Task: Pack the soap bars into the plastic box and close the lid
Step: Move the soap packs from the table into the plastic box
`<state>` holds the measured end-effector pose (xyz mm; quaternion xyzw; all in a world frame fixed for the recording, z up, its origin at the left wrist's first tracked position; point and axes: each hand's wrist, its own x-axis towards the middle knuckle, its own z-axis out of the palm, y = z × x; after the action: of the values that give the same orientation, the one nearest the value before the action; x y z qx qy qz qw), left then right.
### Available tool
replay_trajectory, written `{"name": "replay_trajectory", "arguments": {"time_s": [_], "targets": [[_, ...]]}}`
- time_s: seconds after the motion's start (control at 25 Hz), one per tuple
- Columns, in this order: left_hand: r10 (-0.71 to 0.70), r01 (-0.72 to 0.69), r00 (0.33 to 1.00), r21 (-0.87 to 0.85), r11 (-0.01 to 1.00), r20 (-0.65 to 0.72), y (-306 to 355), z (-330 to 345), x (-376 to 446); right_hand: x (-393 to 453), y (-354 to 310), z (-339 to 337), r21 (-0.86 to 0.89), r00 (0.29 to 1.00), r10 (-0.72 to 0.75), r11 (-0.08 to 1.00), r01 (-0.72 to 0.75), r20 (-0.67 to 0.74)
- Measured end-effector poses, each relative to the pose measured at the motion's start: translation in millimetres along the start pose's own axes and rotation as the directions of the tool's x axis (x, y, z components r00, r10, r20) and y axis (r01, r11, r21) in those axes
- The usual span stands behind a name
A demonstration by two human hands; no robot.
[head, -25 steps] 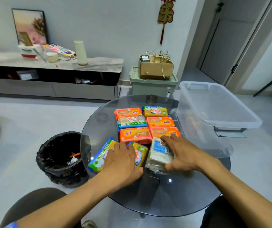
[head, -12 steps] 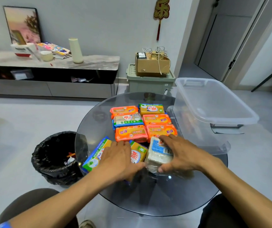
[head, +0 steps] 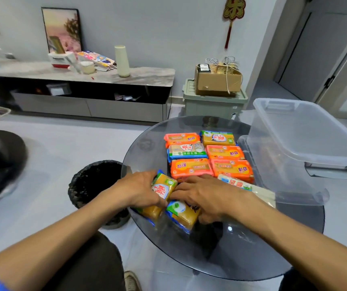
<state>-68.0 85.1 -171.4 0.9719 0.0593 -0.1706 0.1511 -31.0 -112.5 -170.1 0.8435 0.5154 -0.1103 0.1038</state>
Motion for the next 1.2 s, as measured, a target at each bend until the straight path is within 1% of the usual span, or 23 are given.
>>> {"name": "replay_trajectory", "arguments": {"time_s": [0.16,0.24,0.32,0.4,0.48,0.56,0.6,0.64,0.68,0.76,0.84,0.88,0.96,1.04,1.12,1.2], "targets": [[-0.038,0.041,0.997,0.052,0.998,-0.067,6,16,9,4,-3,3,-0.155,0.991,-0.045,0.988,0.025,-0.125],[-0.060,0.064,0.995,0.057,0.996,-0.080,7,15,12,-2,-4,1,-0.124,0.983,-0.050,0.992,0.028,-0.178],[-0.086,0.087,0.990,0.002,0.996,-0.110,3,4,14,-18,-2,-6,0.013,0.961,-0.031,0.999,0.037,-0.275],[-0.103,0.085,0.984,-0.123,0.989,-0.148,-2,-19,12,-36,0,-23,0.261,0.913,0.036,0.962,0.078,-0.405],[-0.086,0.044,0.973,-0.195,0.980,-0.212,-2,-49,11,-56,7,-49,0.496,0.847,0.146,0.855,0.152,-0.511],[-0.048,-0.033,0.952,-0.259,0.965,-0.301,10,-82,14,-80,26,-76,0.689,0.779,0.296,0.689,0.226,-0.552],[-0.026,-0.083,0.939,-0.299,0.951,-0.343,21,-98,16,-94,39,-88,0.746,0.749,0.356,0.611,0.265,-0.558],[-0.005,-0.127,0.928,-0.329,0.936,-0.372,33,-114,20,-109,53,-99,0.772,0.718,0.404,0.565,0.292,-0.567],[0.023,-0.169,0.921,-0.345,0.923,-0.389,48,-128,24,-123,68,-107,0.781,0.688,0.443,0.549,0.298,-0.575],[0.108,-0.269,0.906,-0.359,0.894,-0.408,84,-150,34,-151,98,-118,0.789,0.640,0.521,0.568,0.232,-0.564],[0.209,-0.373,0.877,-0.340,0.863,-0.433,130,-164,47,-179,129,-123,0.766,0.624,0.575,0.639,0.060,-0.529],[0.258,-0.413,0.863,-0.312,0.856,-0.435,157,-169,54,-191,143,-123,0.737,0.635,0.589,0.675,-0.045,-0.500],[0.361,-0.480,0.840,-0.244,0.843,-0.406,214,-175,72,-207,166,-120,0.615,0.689,0.594,0.741,-0.269,-0.415],[0.455,-0.532,0.811,-0.141,0.835,-0.367,267,-175,89,-211,183,-111,0.391,0.769,0.573,0.801,-0.454,-0.282],[0.540,-0.568,0.782,0.000,0.823,-0.311,309,-166,106,-204,193,-96,0.192,0.825,0.553,0.827,-0.528,-0.115],[0.592,-0.580,0.784,0.120,0.806,-0.189,339,-150,127,-197,201,-82,0.133,0.841,0.540,0.832,-0.538,0.021]]}}
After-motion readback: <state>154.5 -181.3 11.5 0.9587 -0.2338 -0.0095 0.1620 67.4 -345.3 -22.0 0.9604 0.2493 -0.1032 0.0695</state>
